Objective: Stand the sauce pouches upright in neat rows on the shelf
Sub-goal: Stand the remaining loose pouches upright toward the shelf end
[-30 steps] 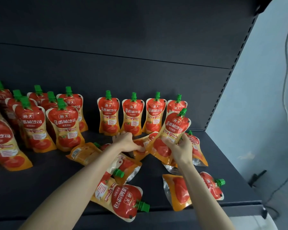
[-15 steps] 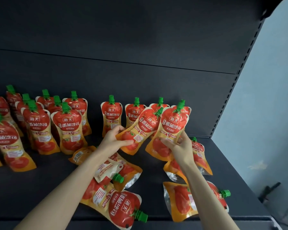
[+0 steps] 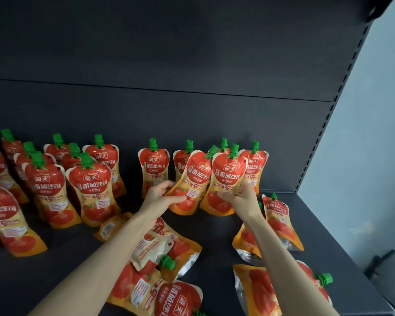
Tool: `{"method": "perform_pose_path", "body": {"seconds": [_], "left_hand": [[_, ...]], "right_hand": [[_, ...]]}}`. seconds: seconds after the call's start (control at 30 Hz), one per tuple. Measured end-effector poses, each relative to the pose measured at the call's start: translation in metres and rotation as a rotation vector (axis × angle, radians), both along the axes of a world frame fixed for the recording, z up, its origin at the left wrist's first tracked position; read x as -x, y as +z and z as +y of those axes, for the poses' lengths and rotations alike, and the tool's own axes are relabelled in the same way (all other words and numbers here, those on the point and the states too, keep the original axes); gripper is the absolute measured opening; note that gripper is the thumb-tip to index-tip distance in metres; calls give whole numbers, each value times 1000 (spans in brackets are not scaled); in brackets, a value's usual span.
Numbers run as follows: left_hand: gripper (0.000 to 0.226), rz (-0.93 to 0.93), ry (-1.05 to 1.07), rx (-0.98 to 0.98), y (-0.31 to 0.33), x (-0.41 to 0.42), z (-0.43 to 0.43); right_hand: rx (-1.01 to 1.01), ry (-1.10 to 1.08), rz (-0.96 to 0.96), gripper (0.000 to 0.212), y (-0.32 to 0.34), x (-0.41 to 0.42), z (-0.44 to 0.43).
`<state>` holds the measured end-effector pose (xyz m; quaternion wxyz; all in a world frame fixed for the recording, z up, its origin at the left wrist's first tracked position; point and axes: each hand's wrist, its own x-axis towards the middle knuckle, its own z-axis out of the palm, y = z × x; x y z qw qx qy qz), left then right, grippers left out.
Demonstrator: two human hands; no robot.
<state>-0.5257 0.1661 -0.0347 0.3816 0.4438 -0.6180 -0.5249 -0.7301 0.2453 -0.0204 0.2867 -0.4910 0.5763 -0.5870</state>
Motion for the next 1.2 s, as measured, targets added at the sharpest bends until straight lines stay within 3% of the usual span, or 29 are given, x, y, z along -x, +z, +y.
{"method": "perform_pose_path", "body": {"seconds": [0.13, 0.3, 0.67, 1.2], "left_hand": [[36, -26, -18, 27, -5, -3, -6], [61, -110, -75, 47, -6, 1, -17], [58, -263, -132, 143, -14, 1, -17], [56, -381, -70, 199, -15, -6, -13]], "right_hand": [[-13, -1, 7, 39, 1, 6, -3], [-74, 26, 56, 42, -5, 4, -16], [-111, -20, 254, 53, -16, 4, -20], [-171, -90, 301, 47, -16, -1, -12]]}}
